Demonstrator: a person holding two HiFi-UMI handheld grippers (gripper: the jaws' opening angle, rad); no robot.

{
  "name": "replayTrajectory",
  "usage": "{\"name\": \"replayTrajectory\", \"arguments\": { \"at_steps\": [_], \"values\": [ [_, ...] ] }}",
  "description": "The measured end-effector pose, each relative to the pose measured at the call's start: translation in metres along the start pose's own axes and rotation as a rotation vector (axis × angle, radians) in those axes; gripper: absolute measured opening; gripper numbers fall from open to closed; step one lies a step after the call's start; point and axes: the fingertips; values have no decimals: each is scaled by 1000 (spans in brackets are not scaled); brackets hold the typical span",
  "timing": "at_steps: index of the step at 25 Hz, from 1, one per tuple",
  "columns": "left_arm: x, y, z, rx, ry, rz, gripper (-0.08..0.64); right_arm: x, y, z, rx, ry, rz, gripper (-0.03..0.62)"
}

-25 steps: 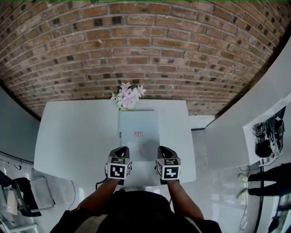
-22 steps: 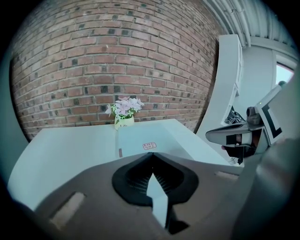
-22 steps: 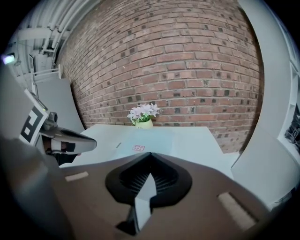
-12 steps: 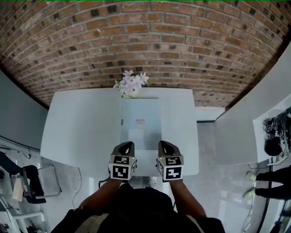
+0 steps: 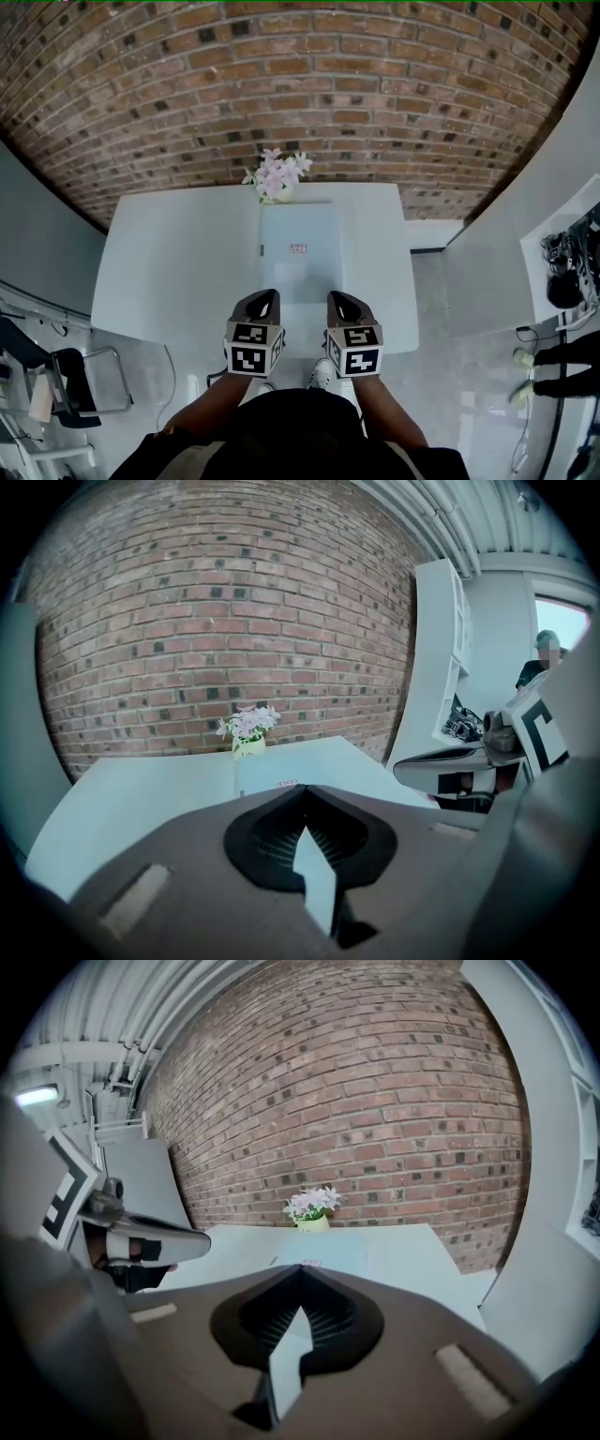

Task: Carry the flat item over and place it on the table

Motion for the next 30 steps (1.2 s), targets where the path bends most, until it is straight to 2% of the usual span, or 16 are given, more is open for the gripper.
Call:
{"name": "replayTrajectory", "arguments": {
  "at_steps": [7, 18, 27, 30],
  "values": [
    [13, 47, -21, -24, -16, -26, 3, 42, 29, -14, -5, -2, -51, 0],
    [22, 123, -58, -61, -24, -123, 3, 110, 91, -25, -45, -26, -146, 2],
    [19, 160, -95, -69, -31, -168, 3, 147, 131, -51, -46, -9, -181, 2],
    [17, 165, -112, -48, -15, -175, 3, 152, 137, -64, -24, -6, -185, 1]
  ]
}}
Point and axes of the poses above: the fingertips, and each gripper's own axes: y backward along the fingers, x to its left, z out of its top, and after that the axes turned 14 degrees about -z, right-handed
